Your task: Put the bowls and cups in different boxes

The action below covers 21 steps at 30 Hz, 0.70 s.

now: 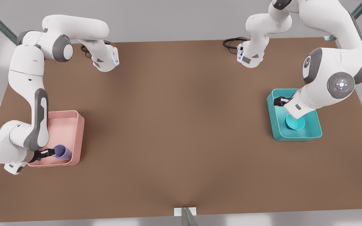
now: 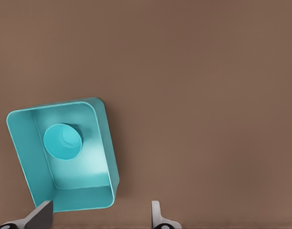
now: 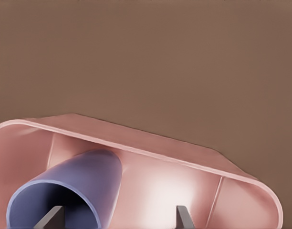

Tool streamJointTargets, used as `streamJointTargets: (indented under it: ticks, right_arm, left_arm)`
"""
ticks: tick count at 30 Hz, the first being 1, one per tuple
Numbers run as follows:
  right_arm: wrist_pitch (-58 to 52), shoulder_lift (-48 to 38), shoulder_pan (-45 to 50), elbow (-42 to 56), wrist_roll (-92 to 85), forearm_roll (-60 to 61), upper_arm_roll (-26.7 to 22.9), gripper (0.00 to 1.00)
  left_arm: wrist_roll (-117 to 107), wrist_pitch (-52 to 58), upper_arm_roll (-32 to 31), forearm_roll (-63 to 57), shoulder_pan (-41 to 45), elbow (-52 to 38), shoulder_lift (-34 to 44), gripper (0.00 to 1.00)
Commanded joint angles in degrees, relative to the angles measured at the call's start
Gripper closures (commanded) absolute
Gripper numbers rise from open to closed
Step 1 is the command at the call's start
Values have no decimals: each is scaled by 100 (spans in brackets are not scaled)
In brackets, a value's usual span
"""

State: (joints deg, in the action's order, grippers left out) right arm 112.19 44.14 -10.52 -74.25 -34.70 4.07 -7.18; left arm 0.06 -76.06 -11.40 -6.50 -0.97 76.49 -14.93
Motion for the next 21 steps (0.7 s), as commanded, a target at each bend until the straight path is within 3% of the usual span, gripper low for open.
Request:
streamJointTargets:
  ticks: [1,4,6,10,15,21]
  right_arm:
    - [-39,-19,-2,50,-1109,164,6,0]
    - [-733,-511,112,103,-1030,375,15,0]
    - [-1858,-1170,682,217,-46,261,6,0]
    - [-3748,-1724,1914,763,3794,-90,-38,0]
    - [-3757,-3297,1633,-151,3910,-829,481,0]
    - [-3722,-3350,1633,-292,3892,-776,490,0]
  left_arm:
    - [-146,109,-2,-10,-17,-2,-1,0]
    - [-146,126,-2,-10,-9,-2,17,0]
    - [-155,170,-2,-10,9,-2,34,0]
    - [-164,170,-46,-10,-9,-2,34,0]
    - [-164,188,-73,-10,-17,-2,43,0]
    - [-217,451,-231,-36,-53,-37,61,0]
